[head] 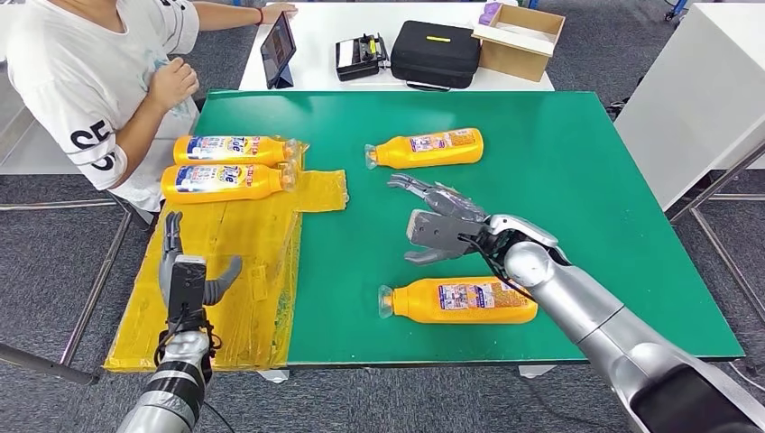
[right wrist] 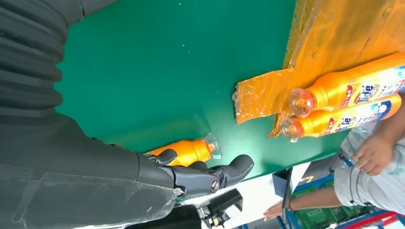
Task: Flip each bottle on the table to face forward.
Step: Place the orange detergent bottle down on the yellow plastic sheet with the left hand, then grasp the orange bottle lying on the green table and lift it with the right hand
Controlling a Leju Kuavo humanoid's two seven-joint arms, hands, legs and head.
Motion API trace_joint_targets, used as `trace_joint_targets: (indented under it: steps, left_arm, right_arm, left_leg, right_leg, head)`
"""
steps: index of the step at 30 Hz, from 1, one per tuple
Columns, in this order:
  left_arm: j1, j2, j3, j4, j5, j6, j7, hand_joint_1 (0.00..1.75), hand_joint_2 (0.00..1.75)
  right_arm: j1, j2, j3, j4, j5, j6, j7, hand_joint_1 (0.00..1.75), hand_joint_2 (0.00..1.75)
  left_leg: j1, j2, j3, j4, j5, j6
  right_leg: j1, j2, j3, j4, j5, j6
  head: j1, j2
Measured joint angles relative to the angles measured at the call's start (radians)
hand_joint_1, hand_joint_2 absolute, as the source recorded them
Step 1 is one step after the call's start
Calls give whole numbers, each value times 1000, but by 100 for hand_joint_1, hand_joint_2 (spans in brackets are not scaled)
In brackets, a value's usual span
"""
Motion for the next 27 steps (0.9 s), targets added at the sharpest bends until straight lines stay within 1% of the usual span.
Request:
trace_joint_targets:
  steps: [6, 10, 13, 16, 21, 27]
  left_arm:
    - [-3, -8, -17, 14, -4, -6, 3, 0, 175]
    - [-7, -15, -26, 18, -5, -2, 4, 0, 175]
    - [-7, -17, -26, 18, -8, 8, 6, 0, 175]
    - [-7, -18, -27, 17, -11, 14, 10, 0, 175]
    - [-7, -15, -25, 14, -10, 24, 11, 0, 175]
    - [-7, -11, -25, 14, -9, 27, 13, 0, 175]
  right_arm:
    - [12, -32, 54, -24, 9, -21, 8, 0, 175]
    - [49, -36, 88, -29, 65, -88, 12, 0, 175]
    - [113, -40, 105, -44, 137, -176, 18, 0, 175]
    - [195, -55, 110, -75, 188, -220, 25, 0, 175]
    - [327, -101, 83, -149, 233, -232, 37, 0, 175]
    - [415, -139, 37, -212, 265, -233, 52, 0, 175]
  left_leg:
    - [0, 0, 0, 0, 0, 0]
    - [0, 0, 0, 0, 0, 0]
    - [0, 0, 0, 0, 0, 0]
    - [1, 0, 0, 0, 0, 0]
    - [0, 0, -1, 0, -1, 0]
    - [0, 0, -1, 0, 0, 1]
  right_leg:
    - [0, 0, 0, 0, 0, 0]
    - [0, 0, 0, 0, 0, 0]
    - [1, 0, 0, 0, 0, 0]
    - [0, 0, 0, 0, 0, 0]
    - [0, 0, -1, 0, 0, 0]
    - [0, 0, -1, -1, 0, 0]
  head:
    - [0, 0]
    - [0, 0]
    - [0, 0]
    - [0, 0]
    - [0, 0]
    - [0, 0]
